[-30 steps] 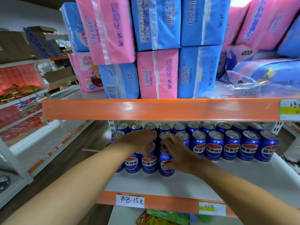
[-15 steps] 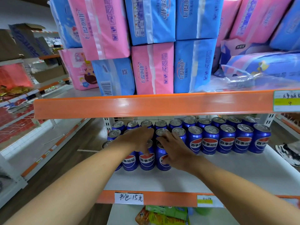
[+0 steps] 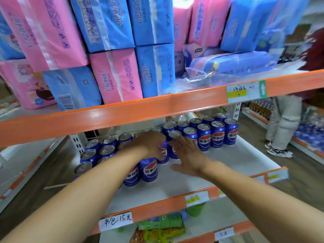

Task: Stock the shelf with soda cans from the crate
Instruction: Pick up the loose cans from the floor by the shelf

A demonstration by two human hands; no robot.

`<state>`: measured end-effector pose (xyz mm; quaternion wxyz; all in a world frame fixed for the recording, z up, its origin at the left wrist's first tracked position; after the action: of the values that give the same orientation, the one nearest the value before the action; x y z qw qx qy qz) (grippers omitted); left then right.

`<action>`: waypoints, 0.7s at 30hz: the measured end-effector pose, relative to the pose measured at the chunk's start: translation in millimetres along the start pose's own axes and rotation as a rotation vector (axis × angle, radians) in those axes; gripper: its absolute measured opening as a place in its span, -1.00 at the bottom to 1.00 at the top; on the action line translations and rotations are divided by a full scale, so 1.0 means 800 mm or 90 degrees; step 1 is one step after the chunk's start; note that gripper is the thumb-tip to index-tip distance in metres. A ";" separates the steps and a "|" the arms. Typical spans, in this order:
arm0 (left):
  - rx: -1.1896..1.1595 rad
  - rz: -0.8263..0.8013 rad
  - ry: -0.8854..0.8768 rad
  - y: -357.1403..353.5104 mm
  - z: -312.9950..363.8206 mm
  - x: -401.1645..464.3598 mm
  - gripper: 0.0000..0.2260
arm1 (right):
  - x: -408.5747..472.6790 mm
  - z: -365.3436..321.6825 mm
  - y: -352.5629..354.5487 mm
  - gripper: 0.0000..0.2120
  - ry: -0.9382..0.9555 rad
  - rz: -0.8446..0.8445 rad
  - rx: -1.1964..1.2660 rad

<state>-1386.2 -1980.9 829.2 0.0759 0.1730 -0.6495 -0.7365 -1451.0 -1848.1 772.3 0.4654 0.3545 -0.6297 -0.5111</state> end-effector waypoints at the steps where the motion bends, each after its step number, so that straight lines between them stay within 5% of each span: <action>1: 0.007 -0.005 -0.020 -0.002 0.019 0.004 -0.64 | -0.013 0.012 0.003 -0.28 -0.014 0.003 -0.005; 7: 0.042 -0.003 -0.140 -0.023 0.145 0.025 -0.69 | -0.123 0.094 0.025 -0.45 -0.117 0.087 0.029; 17: -0.129 0.018 -0.261 -0.075 0.320 0.018 -0.77 | -0.378 0.204 0.013 -0.79 -0.372 0.306 0.102; 21: -0.251 0.036 -0.258 -0.114 0.327 -0.023 -0.90 | -0.479 0.230 -0.047 -0.82 -0.540 0.261 0.169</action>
<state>-1451.6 -1718.3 767.5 -0.0025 -0.0140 -0.5004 -0.8657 -1505.3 -1445.5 641.9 0.2098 0.0400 -0.8805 -0.4232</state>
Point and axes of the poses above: each hand's wrist, its own x-axis towards the middle knuckle, its own y-axis out of the back of the hand, z = x × y, the point moved 3 cm from there along x, towards the middle knuckle, and after that the axes turned 10 degrees about y, right-handed, at the moved point
